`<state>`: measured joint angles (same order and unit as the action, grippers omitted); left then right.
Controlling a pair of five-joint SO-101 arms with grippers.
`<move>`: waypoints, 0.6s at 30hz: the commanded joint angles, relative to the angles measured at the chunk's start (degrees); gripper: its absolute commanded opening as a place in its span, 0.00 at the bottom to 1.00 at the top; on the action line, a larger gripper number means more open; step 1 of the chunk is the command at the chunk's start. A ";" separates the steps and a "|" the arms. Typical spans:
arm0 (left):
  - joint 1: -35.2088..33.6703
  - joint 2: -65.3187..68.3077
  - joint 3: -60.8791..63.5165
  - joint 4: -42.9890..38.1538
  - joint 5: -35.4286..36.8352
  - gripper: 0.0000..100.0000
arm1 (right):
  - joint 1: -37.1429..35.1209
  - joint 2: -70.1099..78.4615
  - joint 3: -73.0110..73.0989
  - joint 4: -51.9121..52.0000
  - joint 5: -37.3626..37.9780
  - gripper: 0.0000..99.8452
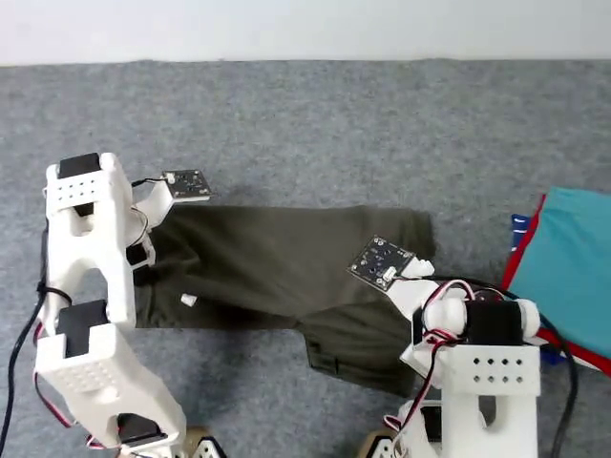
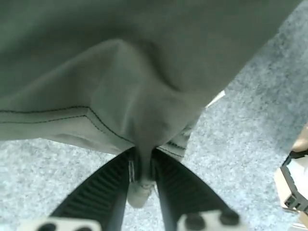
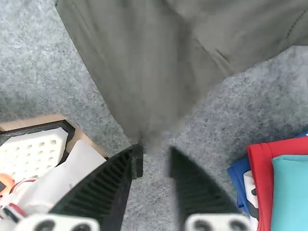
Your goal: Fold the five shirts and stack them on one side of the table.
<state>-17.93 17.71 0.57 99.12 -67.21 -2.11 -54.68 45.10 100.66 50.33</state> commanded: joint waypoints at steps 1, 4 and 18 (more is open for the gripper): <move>-0.70 -3.60 -0.31 1.32 -0.53 0.07 | 0.13 -0.75 -0.62 1.27 0.44 0.27; -2.29 -3.60 -0.48 1.32 -0.44 0.10 | 0.13 -0.75 -0.62 1.27 0.53 0.25; -9.41 -21.71 1.36 1.49 -1.49 0.10 | -0.04 -0.66 -0.44 -11.91 -3.96 0.23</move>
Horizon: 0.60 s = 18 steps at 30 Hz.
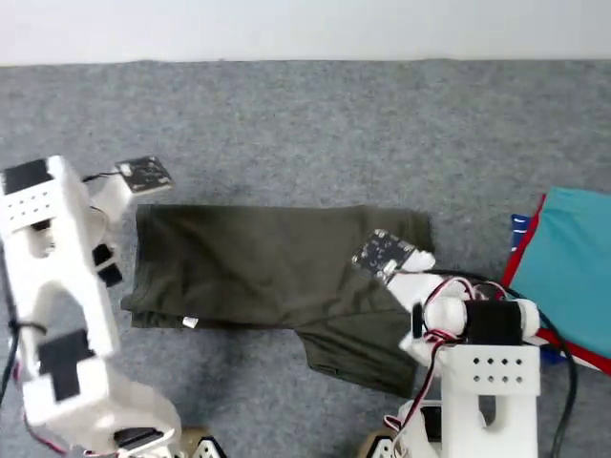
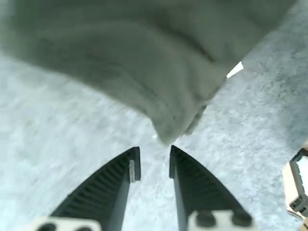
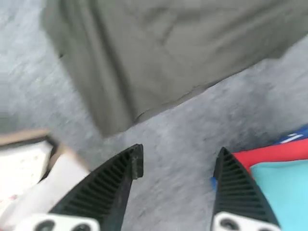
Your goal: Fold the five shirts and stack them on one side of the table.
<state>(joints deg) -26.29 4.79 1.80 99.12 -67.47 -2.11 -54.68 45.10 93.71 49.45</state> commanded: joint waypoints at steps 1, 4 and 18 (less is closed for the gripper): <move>-1.05 -11.16 0.22 1.49 -1.23 0.10 | -0.04 -0.57 -0.26 -6.90 -4.40 0.23; -0.53 -16.97 0.40 1.41 0.44 0.07 | -0.13 1.27 -0.26 -10.86 -7.30 0.22; 11.34 -19.25 21.14 -13.19 25.93 0.02 | -1.01 28.79 -5.27 -37.32 -19.34 0.02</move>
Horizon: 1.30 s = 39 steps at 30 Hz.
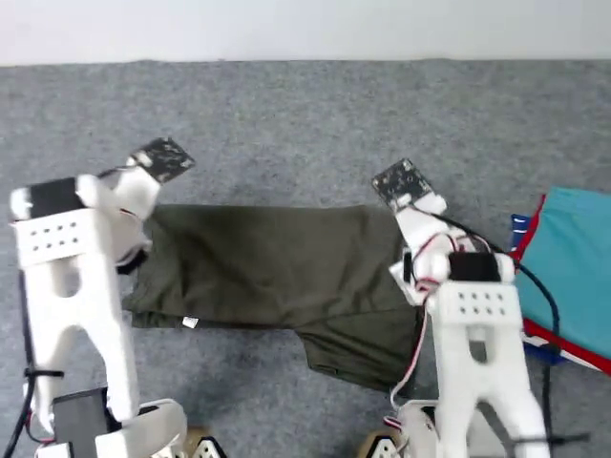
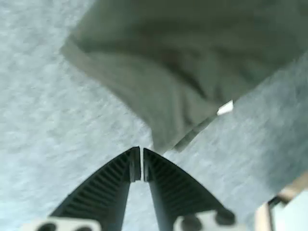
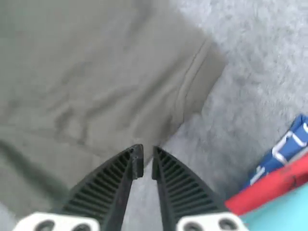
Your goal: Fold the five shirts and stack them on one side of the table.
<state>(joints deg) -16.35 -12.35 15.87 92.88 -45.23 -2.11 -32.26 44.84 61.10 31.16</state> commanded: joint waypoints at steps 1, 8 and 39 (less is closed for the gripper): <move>1.41 -2.11 10.42 -9.05 3.96 0.02 | -1.36 9.27 -6.86 -5.49 -1.05 0.02; -3.87 -2.46 26.07 -14.77 1.76 0.02 | -1.27 30.99 -22.51 -5.58 -1.05 0.01; -4.40 -0.35 29.93 -28.31 5.45 0.02 | -0.84 48.75 -47.03 14.29 -3.25 0.01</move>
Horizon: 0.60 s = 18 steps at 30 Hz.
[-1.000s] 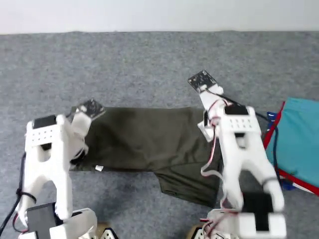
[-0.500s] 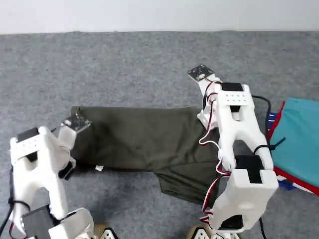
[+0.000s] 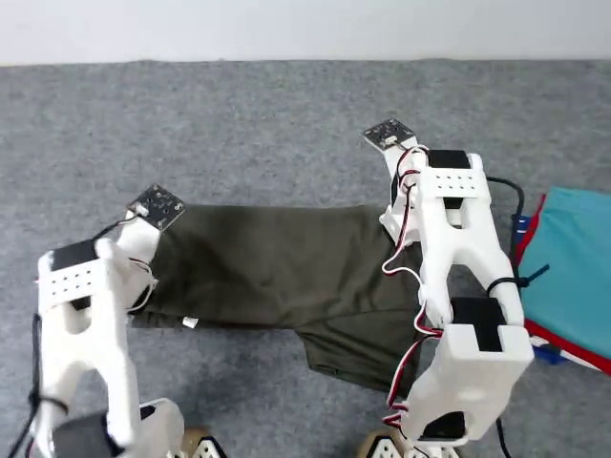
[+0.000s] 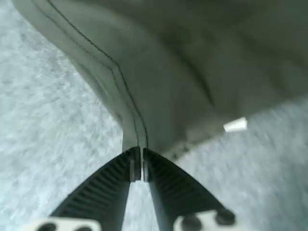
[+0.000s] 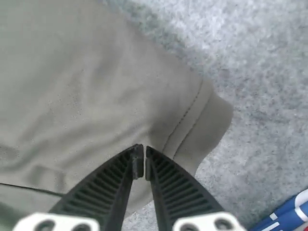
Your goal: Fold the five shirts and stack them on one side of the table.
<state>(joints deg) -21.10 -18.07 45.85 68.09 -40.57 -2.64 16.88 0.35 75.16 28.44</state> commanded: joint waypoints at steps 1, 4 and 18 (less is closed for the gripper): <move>0.26 8.09 -0.75 -3.52 0.70 0.02 | -0.31 -0.40 -2.55 0.13 -0.53 0.01; -2.73 14.68 -2.33 -3.69 0.44 0.02 | -0.22 -0.40 -2.55 0.13 -0.53 0.01; -6.77 2.02 -3.65 1.85 -3.25 0.01 | -0.40 -0.75 -2.81 0.04 -0.44 0.01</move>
<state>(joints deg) -28.13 -10.15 43.12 69.23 -43.38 -2.64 17.05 0.35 75.16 28.44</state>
